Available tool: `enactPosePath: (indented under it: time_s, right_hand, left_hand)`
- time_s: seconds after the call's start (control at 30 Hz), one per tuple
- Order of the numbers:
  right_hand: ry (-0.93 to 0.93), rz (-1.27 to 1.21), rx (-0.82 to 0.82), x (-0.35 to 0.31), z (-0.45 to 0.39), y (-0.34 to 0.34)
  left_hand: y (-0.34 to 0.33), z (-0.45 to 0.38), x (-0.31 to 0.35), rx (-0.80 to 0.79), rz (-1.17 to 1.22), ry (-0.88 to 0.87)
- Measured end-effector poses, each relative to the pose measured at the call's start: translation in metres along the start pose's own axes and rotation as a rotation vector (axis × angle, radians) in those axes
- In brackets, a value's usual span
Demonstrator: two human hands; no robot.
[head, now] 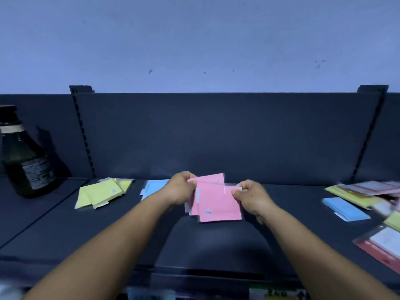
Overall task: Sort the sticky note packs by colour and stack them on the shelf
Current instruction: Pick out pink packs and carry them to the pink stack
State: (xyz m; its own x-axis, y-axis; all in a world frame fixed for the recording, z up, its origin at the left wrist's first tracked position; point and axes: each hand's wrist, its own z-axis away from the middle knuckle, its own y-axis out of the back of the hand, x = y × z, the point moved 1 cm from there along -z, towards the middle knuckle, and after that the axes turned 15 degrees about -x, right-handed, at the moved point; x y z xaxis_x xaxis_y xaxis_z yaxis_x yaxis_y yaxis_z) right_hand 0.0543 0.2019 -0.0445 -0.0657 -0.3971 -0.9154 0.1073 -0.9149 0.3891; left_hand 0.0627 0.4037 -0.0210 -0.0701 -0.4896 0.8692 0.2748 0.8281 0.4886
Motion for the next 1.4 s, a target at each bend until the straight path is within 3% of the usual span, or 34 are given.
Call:
enactPosePath:
  time_s: [0.1,0.17,0.47,0.83,1.1,1.4]
  right_hand:
    - [-0.021,0.018,0.045,0.001,-0.008,-0.011]
    - [-0.031,0.048,0.069,-0.001,-0.014,-0.015]
    - [-0.037,0.105,0.108,-0.010,-0.057,-0.016]
    - [-0.062,0.398,-0.018,-0.009,-0.102,-0.019]
    - [-0.070,0.558,-0.017,-0.019,-0.085,-0.009]
    - [-0.085,0.760,-0.003,-0.016,-0.010,0.011]
  left_hand:
    - [0.005,-0.008,-0.011,-0.069,0.043,0.008]
    - [0.005,-0.013,-0.015,-0.103,-0.094,0.032]
    - [0.009,-0.053,-0.014,0.055,-0.245,0.103]
    - [0.008,-0.085,-0.015,0.042,-0.502,0.148]
    - [-0.005,-0.078,0.001,-0.058,-0.708,0.055]
    - [-0.038,-0.043,0.029,-0.145,-0.864,-0.103]
